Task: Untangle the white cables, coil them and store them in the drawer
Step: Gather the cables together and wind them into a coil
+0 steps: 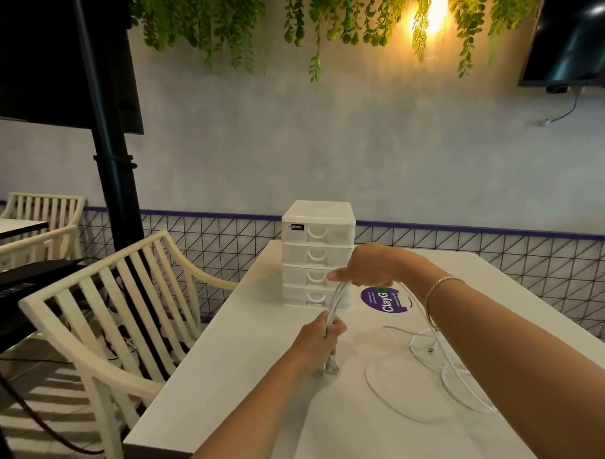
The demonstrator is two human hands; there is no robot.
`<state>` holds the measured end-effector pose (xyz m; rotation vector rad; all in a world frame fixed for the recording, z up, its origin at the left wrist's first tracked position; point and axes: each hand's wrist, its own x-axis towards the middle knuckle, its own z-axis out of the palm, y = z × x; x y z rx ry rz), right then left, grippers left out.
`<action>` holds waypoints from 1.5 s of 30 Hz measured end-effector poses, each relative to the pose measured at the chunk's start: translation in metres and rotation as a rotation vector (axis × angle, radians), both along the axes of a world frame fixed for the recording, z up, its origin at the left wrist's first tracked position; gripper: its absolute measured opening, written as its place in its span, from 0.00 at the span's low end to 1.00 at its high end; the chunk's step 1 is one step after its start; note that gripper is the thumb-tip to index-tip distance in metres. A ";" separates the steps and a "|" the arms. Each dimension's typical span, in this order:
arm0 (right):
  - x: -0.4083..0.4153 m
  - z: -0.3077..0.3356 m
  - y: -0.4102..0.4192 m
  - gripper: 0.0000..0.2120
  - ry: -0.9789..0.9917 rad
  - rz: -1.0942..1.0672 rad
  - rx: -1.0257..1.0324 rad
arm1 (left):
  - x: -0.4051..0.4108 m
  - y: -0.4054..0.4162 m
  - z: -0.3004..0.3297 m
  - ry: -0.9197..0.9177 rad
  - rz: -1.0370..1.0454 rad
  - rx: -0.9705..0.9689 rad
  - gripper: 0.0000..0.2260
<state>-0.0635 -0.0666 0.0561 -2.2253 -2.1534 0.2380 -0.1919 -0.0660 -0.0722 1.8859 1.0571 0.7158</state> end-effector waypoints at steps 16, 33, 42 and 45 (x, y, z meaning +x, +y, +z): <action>0.007 0.034 -0.031 0.24 -0.156 -0.082 -0.126 | 0.021 -0.008 -0.023 0.038 0.041 0.062 0.05; 0.018 0.087 -0.044 0.15 -0.296 -0.161 0.469 | 0.000 -0.022 0.040 0.160 -0.279 0.010 0.08; 0.003 0.110 -0.055 0.19 -0.056 -0.013 0.496 | 0.010 -0.058 0.081 -0.503 -0.566 -0.381 0.09; 0.006 0.107 -0.058 0.19 -0.084 -0.011 0.485 | 0.010 -0.067 0.080 -0.474 -0.637 -0.463 0.14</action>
